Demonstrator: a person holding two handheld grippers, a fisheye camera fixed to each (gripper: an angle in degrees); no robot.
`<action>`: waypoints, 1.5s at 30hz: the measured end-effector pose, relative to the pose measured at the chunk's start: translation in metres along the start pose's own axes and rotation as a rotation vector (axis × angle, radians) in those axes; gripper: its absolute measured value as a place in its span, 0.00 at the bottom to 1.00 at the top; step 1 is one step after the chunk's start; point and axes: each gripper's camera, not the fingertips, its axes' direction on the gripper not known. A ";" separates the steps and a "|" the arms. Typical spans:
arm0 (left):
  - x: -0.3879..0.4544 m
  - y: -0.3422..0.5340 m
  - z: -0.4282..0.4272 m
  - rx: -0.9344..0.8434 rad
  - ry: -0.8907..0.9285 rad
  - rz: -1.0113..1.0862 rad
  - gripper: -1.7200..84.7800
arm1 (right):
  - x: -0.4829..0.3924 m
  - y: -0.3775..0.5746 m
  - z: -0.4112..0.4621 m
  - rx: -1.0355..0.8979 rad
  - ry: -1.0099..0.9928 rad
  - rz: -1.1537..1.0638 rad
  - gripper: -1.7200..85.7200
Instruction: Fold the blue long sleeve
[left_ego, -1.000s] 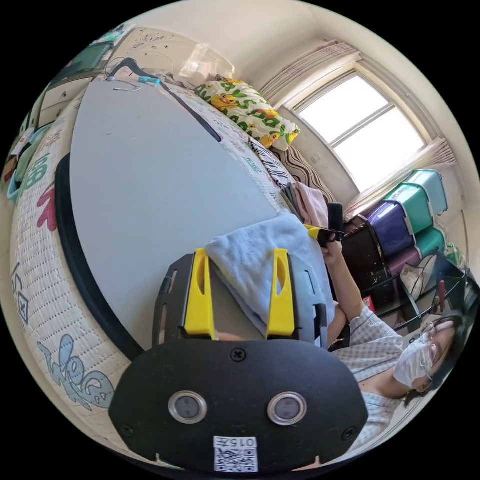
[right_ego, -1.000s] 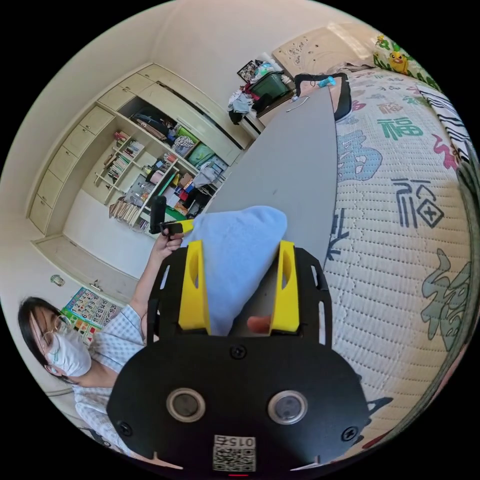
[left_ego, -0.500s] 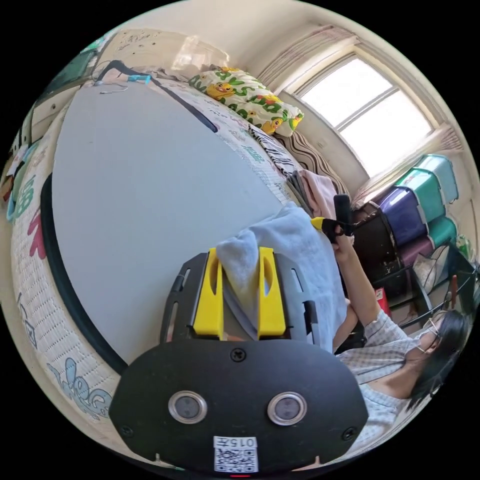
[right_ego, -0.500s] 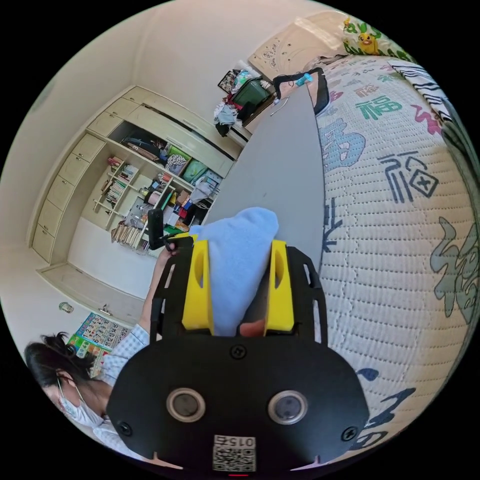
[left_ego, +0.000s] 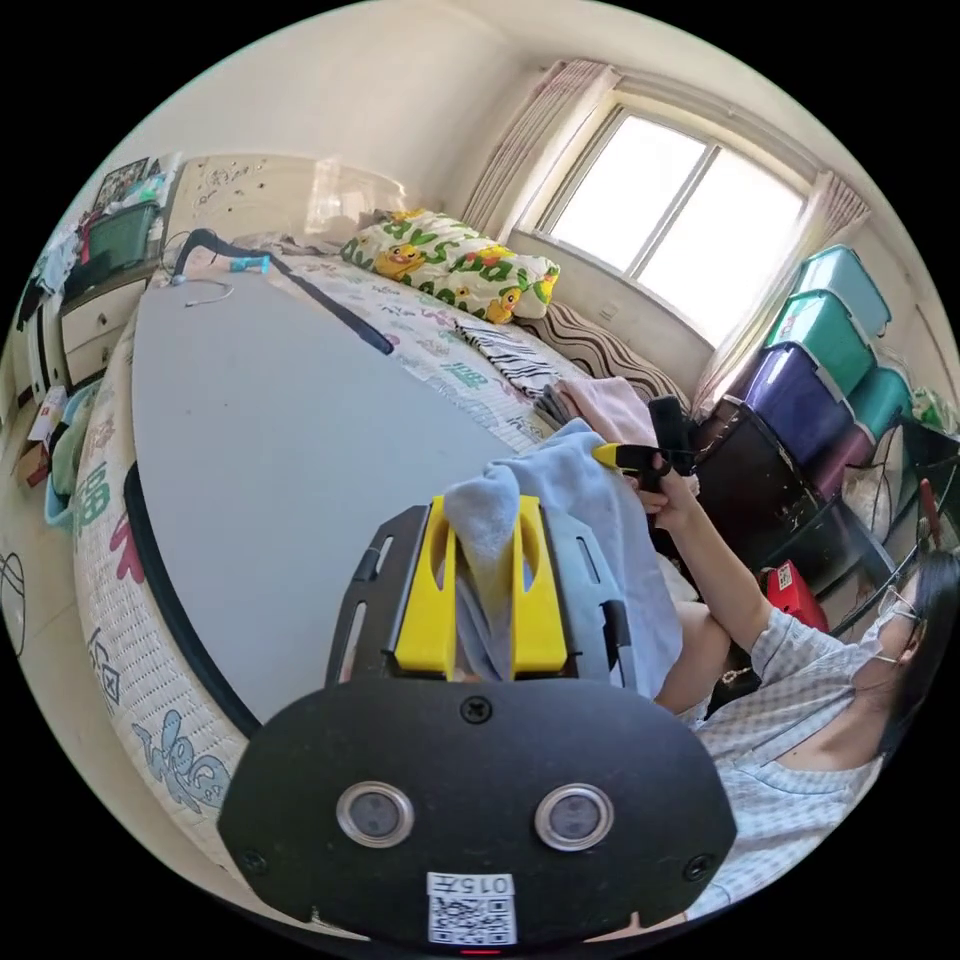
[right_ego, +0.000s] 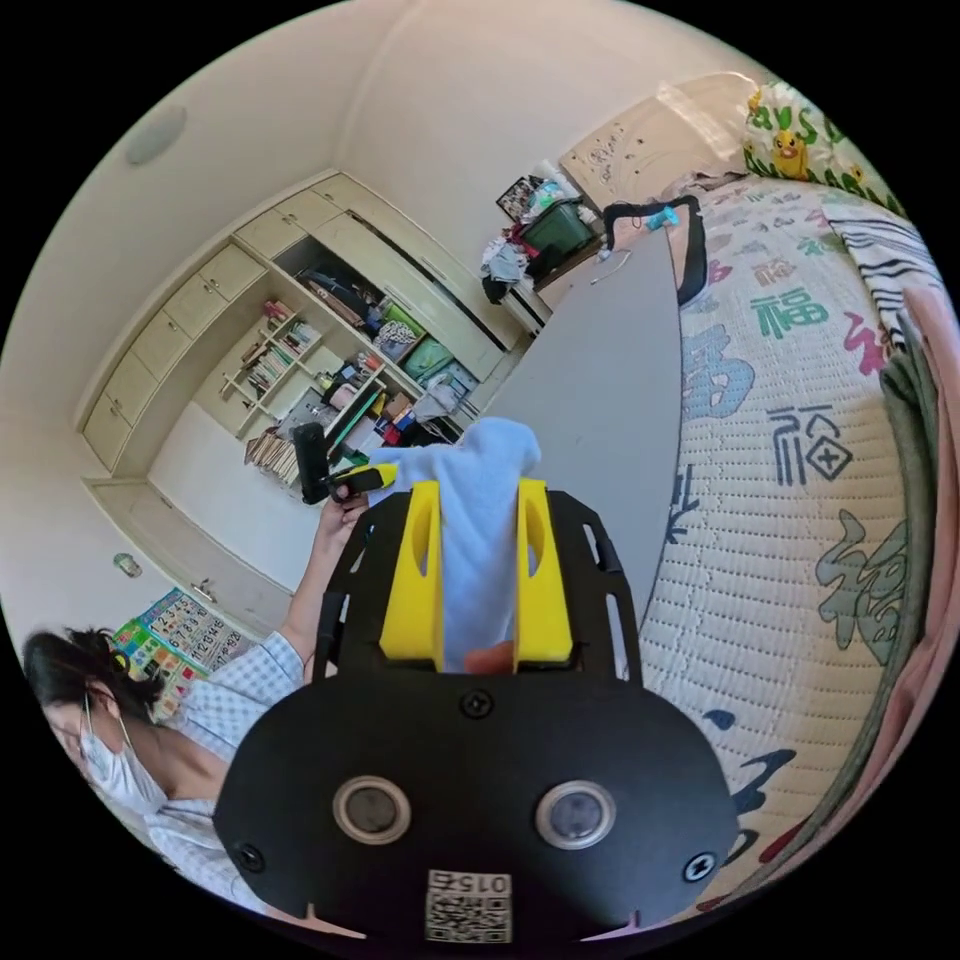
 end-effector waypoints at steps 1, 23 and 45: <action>0.008 -0.001 -0.009 0.022 0.008 0.013 0.12 | -0.024 0.007 -0.014 0.018 -0.008 -0.054 0.15; 0.321 -0.118 -0.020 0.344 0.384 0.490 0.12 | -0.377 0.159 -0.368 0.344 0.507 -0.494 0.14; 0.140 -0.272 0.273 -0.014 0.308 -0.048 0.09 | -0.043 0.012 -0.315 0.122 0.776 0.262 0.15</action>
